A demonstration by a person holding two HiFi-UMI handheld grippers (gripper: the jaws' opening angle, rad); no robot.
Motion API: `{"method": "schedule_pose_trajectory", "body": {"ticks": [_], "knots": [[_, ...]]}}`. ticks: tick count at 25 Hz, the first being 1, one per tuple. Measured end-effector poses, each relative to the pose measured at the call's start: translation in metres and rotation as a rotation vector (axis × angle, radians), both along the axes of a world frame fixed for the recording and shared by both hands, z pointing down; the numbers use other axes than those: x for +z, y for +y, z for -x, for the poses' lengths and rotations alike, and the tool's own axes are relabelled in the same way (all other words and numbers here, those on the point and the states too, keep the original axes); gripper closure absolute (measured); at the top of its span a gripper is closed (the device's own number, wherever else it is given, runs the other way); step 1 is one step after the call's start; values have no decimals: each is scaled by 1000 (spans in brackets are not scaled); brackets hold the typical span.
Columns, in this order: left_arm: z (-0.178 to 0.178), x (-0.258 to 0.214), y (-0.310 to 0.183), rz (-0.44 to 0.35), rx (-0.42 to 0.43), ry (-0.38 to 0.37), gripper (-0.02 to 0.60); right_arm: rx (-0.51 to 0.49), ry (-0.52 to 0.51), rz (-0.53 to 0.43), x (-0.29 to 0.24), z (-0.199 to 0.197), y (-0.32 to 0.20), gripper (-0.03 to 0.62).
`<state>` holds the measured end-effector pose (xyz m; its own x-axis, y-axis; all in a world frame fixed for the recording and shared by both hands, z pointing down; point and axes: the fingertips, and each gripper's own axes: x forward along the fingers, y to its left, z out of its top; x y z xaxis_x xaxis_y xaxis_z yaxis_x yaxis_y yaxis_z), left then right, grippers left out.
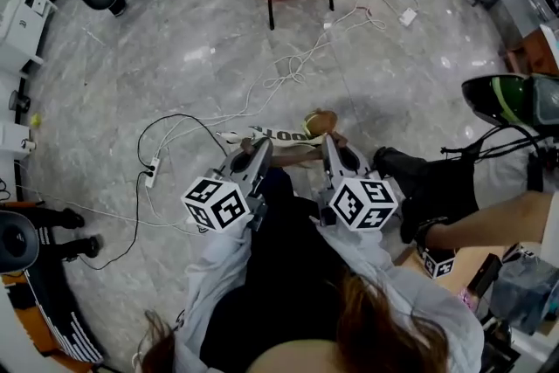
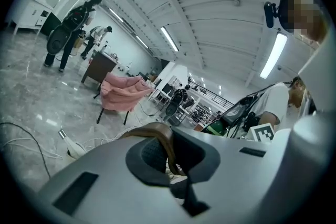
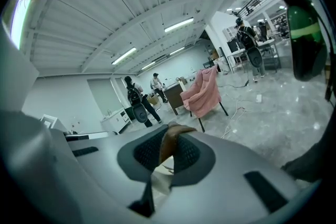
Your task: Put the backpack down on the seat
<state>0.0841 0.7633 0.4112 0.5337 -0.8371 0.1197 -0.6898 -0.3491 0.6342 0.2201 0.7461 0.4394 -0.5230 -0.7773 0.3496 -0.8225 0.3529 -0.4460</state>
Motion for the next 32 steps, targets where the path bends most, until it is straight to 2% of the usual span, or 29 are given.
{"method": "schedule_pose_trajectory", "body": {"ticks": [5,10,20,32], "knots": [[11,1,-7,-2,-38,2,568,-43,3,-6,-1,13,-10,571],[21,4,-41,1,-42,11,568,-40,-2,5,2,22,-43,571],[41,14,-139,40,0,36,568,9,13,35,3,40,-138,571],[76,-9,-272,6,49,36,568,48,-7,17,-14,75,-262,571]]}}
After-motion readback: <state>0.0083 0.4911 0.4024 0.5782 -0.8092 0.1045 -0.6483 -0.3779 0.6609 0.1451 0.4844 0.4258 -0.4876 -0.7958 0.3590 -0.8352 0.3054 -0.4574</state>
